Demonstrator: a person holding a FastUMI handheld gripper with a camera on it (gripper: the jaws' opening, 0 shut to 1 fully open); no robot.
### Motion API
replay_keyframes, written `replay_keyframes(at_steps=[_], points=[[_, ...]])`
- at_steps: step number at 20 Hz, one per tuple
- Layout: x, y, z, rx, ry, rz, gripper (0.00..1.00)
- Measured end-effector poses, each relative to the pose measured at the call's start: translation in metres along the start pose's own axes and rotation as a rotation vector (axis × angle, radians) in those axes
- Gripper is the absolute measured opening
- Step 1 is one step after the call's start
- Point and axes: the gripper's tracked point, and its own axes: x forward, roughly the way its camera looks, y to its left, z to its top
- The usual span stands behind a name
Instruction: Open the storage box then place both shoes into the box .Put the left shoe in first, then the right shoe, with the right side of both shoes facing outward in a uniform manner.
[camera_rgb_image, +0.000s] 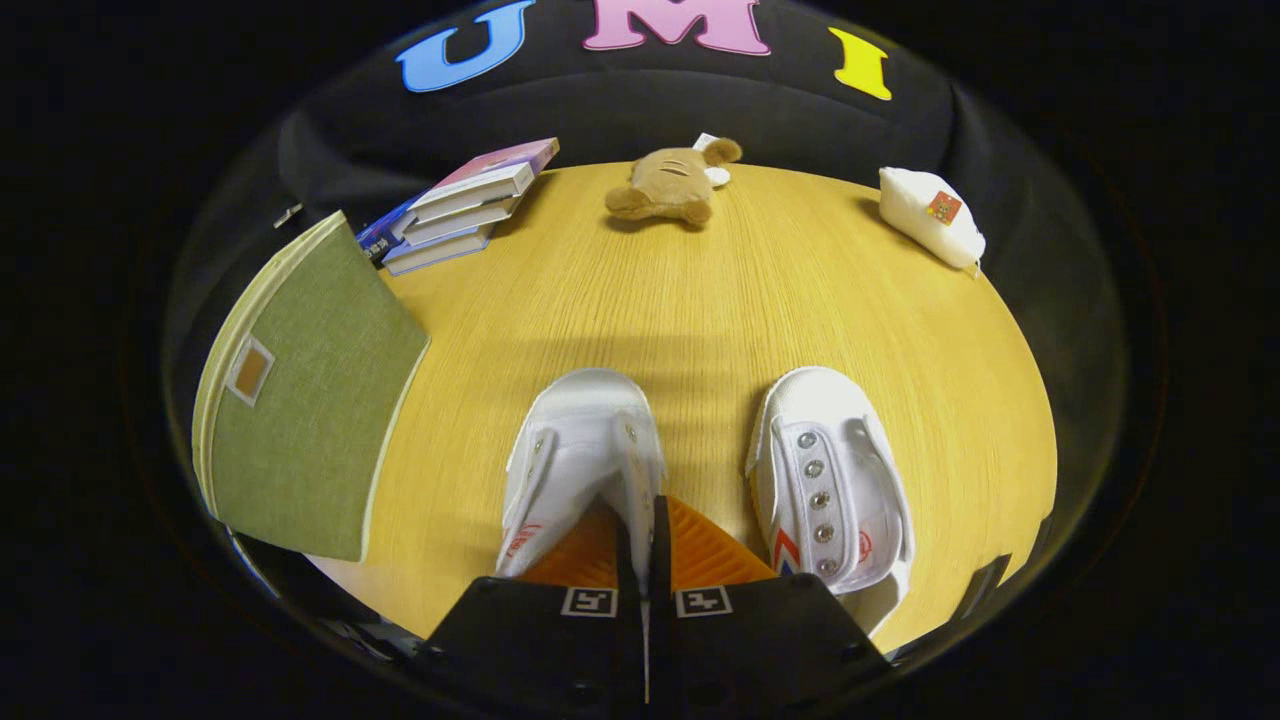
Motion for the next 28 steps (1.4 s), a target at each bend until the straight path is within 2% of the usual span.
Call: replay_keyframes(at_steps=[3, 7, 11, 14, 18, 23, 28], points=[[-0.029, 0.009, 0.018, 0.079, -0.002, 0.029, 0.07], [-0.088, 0.041, 0.067, 0.137, -0.009, 0.059, 0.06], [-0.137, 0.116, 0.128, 0.183, -0.031, 0.161, 0.07], [-0.148, 0.179, 0.144, 0.218, 0.02, 0.224, 0.06], [-0.125, 0.257, 0.132, 0.237, 0.125, 0.251, 0.06], [-0.065, 0.301, 0.1, 0.189, 0.213, 0.134, 0.07], [-0.023, 0.329, 0.082, 0.211, 0.259, 0.089, 0.07]])
